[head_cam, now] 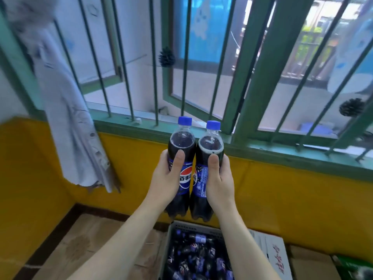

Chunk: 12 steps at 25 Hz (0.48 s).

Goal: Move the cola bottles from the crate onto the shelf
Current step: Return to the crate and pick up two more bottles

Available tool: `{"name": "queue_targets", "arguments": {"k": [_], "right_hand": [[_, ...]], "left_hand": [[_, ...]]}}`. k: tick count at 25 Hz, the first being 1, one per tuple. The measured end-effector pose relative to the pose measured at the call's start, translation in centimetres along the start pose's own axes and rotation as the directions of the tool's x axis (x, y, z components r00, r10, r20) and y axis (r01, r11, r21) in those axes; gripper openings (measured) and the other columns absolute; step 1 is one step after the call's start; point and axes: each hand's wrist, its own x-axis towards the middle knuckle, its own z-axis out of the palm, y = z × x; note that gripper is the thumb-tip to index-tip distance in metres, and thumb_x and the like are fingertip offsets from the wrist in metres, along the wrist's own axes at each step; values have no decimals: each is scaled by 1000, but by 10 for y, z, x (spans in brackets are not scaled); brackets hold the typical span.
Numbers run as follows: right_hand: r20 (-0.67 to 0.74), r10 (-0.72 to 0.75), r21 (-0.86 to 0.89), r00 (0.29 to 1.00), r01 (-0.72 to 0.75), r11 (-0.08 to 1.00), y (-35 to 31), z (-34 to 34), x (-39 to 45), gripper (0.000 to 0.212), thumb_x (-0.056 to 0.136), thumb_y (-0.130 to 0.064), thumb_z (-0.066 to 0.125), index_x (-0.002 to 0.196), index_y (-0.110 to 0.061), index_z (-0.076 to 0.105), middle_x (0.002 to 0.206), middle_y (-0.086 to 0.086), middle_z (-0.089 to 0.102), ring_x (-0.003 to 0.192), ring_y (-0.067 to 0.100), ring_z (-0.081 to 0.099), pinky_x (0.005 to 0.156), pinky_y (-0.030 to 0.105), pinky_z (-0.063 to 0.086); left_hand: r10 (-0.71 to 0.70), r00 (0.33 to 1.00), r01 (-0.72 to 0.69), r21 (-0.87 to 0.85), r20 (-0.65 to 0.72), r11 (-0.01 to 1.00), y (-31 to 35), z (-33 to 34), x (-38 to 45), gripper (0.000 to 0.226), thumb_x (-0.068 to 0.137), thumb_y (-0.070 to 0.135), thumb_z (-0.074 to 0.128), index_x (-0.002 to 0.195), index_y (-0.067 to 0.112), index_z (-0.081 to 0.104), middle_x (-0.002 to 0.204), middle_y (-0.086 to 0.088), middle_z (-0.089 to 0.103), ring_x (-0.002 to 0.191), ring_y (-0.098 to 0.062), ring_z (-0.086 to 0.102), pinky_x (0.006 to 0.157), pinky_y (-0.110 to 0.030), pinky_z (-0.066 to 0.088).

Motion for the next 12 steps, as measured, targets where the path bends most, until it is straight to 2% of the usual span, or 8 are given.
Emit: {"name": "queue_targets", "arguments": {"k": [2,6,8,11,12], "right_hand": [[80,-11,32,997,9,999,-11,10,-3,52,91,-54,46,131,-21,52,114,-16,67,97,-12,64,73,7,50],[294,-65,87,954,41,995,-33,31,-15,60,88,-58,50,135,-22,50,120,-14,67,101,-10,64,77,10,52],[382,-90,114,920,50,992,-43,47,-28,61,88,-58,50,137,-21,49,120,-16,66,101,-11,63,76,8,51],[541,-135,176,830,45,983,-62,79,-65,58,89,-53,50,136,-18,49,118,-17,64,99,-14,63,72,6,49],[556,-147,191,818,46,981,-64,85,-72,59,89,-54,49,137,-18,48,118,-17,64,99,-14,62,72,6,49]], "left_hand": [[25,997,-24,14,-71,1000,14,-14,-10,49,89,72,47,117,33,58,112,12,71,104,-4,68,94,-38,55],[96,961,-73,99,-261,992,43,-42,-48,34,93,58,43,120,41,52,113,22,67,102,13,62,85,-12,52],[138,926,-92,142,-353,986,56,-57,-71,39,92,59,43,127,44,50,119,25,64,108,12,60,86,-8,49],[154,828,-100,127,-539,987,70,-89,-119,46,91,54,45,128,28,52,114,18,66,103,8,64,77,-7,49],[159,816,-110,121,-556,987,75,-94,-129,46,91,52,46,127,25,53,113,15,68,102,6,65,76,-8,50]]}}
